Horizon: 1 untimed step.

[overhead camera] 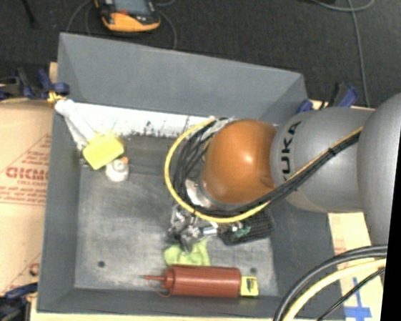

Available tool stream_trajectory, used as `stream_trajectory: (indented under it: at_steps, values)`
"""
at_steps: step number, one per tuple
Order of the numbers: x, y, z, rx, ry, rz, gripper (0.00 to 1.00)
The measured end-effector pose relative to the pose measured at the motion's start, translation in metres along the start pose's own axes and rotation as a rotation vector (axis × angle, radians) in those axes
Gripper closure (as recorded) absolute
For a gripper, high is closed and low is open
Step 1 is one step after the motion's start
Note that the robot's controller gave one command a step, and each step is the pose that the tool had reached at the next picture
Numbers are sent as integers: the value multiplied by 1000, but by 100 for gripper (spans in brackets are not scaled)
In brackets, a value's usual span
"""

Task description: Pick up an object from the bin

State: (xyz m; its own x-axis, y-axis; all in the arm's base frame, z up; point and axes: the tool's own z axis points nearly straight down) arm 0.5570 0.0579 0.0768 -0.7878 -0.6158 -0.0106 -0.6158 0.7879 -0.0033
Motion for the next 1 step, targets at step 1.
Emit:
stream_trajectory:
  at_steps: [1]
  values:
    - [1, 0, -8, -1, 5, 1, 100]
